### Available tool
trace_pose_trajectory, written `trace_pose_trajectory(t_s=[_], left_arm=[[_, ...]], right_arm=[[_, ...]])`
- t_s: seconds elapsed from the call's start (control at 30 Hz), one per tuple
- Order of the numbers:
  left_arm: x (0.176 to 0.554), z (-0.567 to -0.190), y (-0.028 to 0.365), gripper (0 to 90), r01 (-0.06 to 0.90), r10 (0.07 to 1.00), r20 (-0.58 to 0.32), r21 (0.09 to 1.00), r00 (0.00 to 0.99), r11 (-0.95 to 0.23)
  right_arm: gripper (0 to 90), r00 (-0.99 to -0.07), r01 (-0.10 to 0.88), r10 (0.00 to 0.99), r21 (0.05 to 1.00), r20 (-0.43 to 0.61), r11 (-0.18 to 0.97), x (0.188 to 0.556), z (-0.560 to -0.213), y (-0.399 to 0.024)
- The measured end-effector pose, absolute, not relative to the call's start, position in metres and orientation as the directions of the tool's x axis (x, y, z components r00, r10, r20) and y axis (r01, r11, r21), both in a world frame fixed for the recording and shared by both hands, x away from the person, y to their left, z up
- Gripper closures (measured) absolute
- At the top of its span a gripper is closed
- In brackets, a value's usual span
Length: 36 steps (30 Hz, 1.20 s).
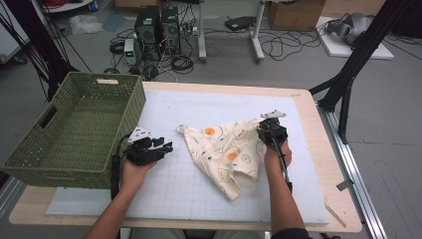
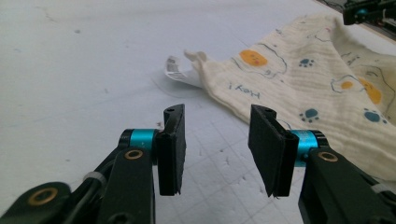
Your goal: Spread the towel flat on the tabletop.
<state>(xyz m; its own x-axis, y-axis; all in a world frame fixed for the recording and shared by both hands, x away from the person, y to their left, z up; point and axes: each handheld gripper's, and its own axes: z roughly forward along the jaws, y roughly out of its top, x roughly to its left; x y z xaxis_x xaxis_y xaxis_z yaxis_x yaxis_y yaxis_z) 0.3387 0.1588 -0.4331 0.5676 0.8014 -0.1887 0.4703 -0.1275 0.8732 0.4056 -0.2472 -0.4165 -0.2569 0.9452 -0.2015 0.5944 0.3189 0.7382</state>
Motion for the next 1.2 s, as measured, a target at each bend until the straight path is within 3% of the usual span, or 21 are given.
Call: trace_pose_trajectory(t_s=[0.1,0.33,0.53,0.6,0.77,1.0,1.13,1.17,1.2], left_arm=[[0.339,-0.434,0.154,56.4,0.474,0.787,-0.19,0.869,0.588,-0.145],[0.338,-0.44,0.129,50.8,0.496,0.728,-0.205,0.843,0.654,-0.208],[0.337,-0.445,0.102,48.0,0.497,0.694,-0.19,0.824,0.694,-0.272],[0.337,-0.447,0.09,47.0,0.495,0.687,-0.184,0.82,0.703,-0.287],[0.337,-0.45,0.074,45.9,0.495,0.684,-0.173,0.813,0.708,-0.307],[0.333,-0.451,0.043,45.8,0.424,0.671,-0.021,0.79,0.741,-0.443],[0.331,-0.448,0.033,53.1,0.388,0.652,0.036,0.778,0.757,-0.493],[0.33,-0.448,0.031,72.9,0.372,0.635,0.043,0.779,0.772,-0.505],[0.329,-0.447,0.03,82.5,0.357,0.625,0.056,0.779,0.779,-0.515]], right_arm=[[68.7,-0.304,0.567,0.937,0.757,-0.175,0.325,0.4,-0.411,-0.247],[60.8,-0.389,0.513,0.907,0.78,-0.161,0.359,0.375,-0.402,-0.254],[51.5,-0.427,0.501,0.901,0.811,-0.072,0.302,0.345,-0.402,-0.272],[42.3,-0.47,0.489,0.883,0.83,-0.01,0.27,0.329,-0.403,-0.279],[37.6,-0.506,0.48,0.862,0.835,0.014,0.268,0.31,-0.41,-0.286],[36.3,-0.494,0.502,0.868,0.829,0.041,0.247,0.31,-0.419,-0.293],[36.2,-0.497,0.501,0.867,0.83,0.042,0.247,0.311,-0.419,-0.291],[36.2,-0.498,0.502,0.866,0.829,0.042,0.248,0.311,-0.419,-0.289],[36.2,-0.501,0.499,0.865,0.83,0.041,0.25,0.311,-0.419,-0.289]])
